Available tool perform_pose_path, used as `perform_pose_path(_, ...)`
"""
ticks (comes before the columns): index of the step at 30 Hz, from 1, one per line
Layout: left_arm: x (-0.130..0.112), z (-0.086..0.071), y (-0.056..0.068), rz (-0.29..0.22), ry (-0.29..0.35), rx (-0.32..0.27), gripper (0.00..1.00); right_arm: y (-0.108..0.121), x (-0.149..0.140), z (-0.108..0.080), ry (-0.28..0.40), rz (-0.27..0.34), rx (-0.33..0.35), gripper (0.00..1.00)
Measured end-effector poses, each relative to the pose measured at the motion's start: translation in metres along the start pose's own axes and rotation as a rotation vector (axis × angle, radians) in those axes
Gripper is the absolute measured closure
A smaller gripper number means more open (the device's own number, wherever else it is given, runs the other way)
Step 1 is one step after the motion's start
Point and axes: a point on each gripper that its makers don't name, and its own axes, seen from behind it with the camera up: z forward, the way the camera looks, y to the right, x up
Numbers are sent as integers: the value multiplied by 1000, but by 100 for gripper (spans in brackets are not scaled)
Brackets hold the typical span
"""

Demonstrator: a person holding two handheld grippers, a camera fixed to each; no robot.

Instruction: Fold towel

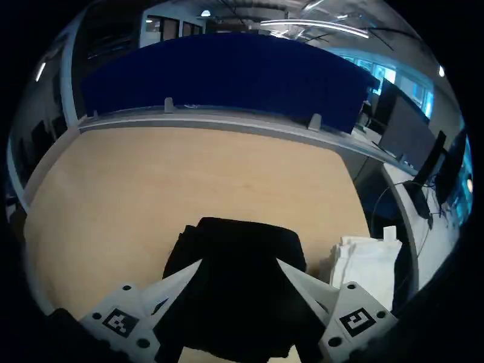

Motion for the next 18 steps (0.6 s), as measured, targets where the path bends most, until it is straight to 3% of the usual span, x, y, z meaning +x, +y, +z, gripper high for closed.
perform_pose_path(8,3,-1,2,8,16,-15,12,-11,1,-23,40,21,-6,25)
perform_pose_path(18,12,1,3,9,47,-48,12,-35,-10,-70,109,69,-35,25)
